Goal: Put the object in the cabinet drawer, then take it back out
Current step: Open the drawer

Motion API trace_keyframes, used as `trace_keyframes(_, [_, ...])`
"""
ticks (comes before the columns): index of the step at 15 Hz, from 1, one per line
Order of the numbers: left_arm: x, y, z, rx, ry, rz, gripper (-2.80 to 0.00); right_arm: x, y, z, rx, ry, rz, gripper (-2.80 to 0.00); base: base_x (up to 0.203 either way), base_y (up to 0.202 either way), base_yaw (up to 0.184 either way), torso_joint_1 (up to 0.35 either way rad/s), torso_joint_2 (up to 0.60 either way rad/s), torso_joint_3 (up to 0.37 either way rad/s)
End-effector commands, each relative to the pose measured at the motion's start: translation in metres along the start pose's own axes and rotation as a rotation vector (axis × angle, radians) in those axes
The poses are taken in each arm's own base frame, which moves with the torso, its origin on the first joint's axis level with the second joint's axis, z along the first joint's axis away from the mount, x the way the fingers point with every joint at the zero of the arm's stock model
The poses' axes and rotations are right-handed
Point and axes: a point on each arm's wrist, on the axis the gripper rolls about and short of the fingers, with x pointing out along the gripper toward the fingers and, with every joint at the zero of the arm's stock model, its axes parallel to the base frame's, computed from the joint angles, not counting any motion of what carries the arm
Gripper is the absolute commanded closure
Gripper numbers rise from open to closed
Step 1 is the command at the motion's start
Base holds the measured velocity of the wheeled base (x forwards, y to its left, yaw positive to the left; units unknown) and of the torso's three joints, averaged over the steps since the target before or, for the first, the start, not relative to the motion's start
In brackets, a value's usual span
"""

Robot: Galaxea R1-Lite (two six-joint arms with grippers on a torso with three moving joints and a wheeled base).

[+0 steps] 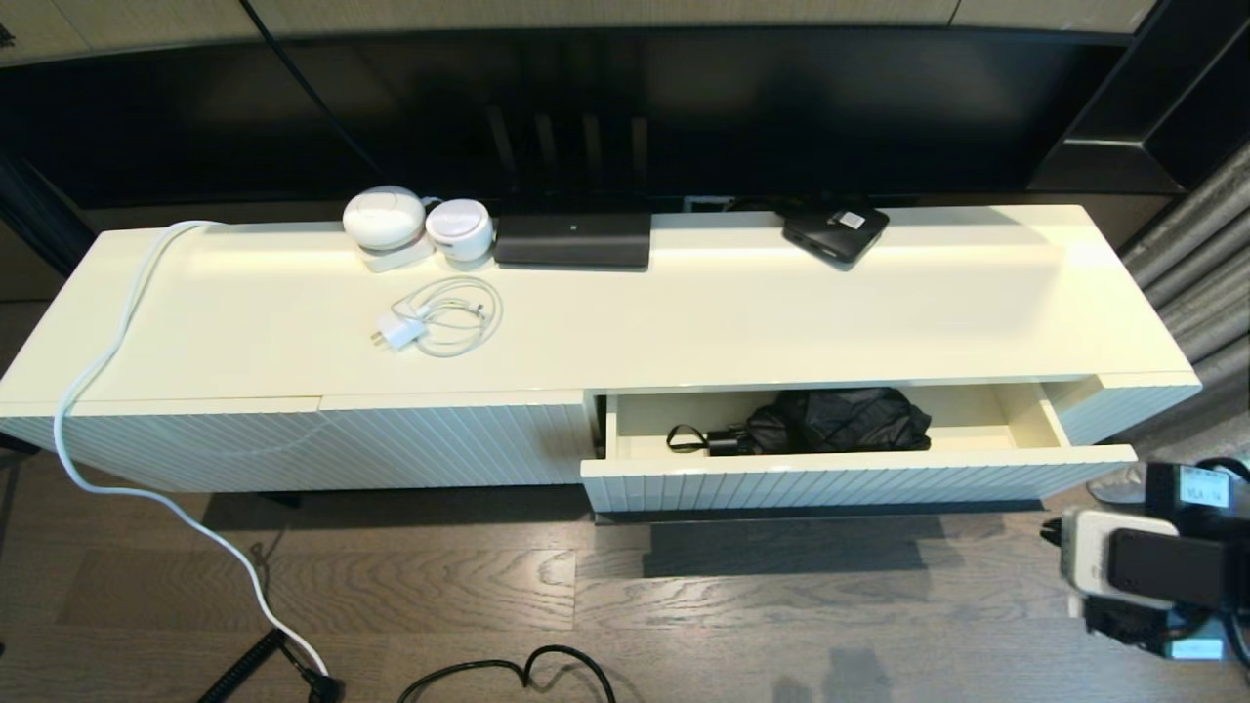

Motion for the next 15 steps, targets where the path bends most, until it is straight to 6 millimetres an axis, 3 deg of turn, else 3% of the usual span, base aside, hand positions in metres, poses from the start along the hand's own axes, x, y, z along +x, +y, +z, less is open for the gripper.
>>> trace_keyframes(1, [0.000, 0.000, 0.000, 0.000, 0.003, -0.001, 0.00, 0.035, -0.012, 0.006, -0.010, 0.019, 0.051, 0.00, 0.000, 0.000, 0.000, 0.000, 0.00, 0.000])
trace_keyframes(5, [0.000, 0.000, 0.000, -0.001, 0.003, 0.001, 0.00, 0.077, -0.032, 0.019, -0.018, -0.010, -0.012, 0.00, 0.000, 0.000, 0.000, 0.000, 0.00, 0.000])
trace_keyframes(9, [0.000, 0.000, 0.000, 0.000, 0.003, -0.001, 0.00, 0.112, -0.039, 0.028, -0.021, -0.052, -0.091, 0.00, 0.000, 0.000, 0.000, 0.000, 0.00, 0.000])
trace_keyframes(15, [0.000, 0.000, 0.000, 0.000, 0.003, 0.001, 0.00, 0.132, -0.044, 0.034, -0.023, -0.020, -0.140, 0.00, 0.000, 0.000, 0.000, 0.000, 0.00, 0.000])
